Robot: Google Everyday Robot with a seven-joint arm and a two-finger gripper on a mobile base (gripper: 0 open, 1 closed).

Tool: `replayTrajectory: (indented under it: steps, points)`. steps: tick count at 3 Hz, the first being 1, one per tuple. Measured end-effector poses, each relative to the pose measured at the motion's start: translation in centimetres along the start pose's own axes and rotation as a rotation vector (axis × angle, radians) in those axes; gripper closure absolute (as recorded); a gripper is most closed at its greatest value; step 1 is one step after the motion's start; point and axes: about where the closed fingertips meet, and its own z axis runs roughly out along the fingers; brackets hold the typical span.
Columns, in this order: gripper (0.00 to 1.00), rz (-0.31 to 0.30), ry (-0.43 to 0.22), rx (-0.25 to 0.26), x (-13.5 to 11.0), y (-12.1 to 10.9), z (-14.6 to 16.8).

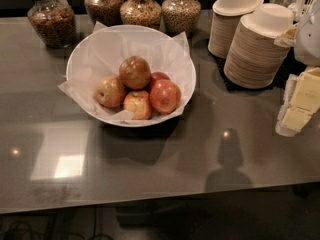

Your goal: Pick apple from white bowl

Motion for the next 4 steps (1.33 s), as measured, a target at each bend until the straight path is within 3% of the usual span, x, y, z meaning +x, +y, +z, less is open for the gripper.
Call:
replayTrajectory:
  steps: [2,4]
  points:
    - [0.0,-0.013,-0.015,0.016,-0.4,-0.3,0.2]
    - [0.0,-0.135,-0.159,0.088,-4.9,-2.6,1.8]
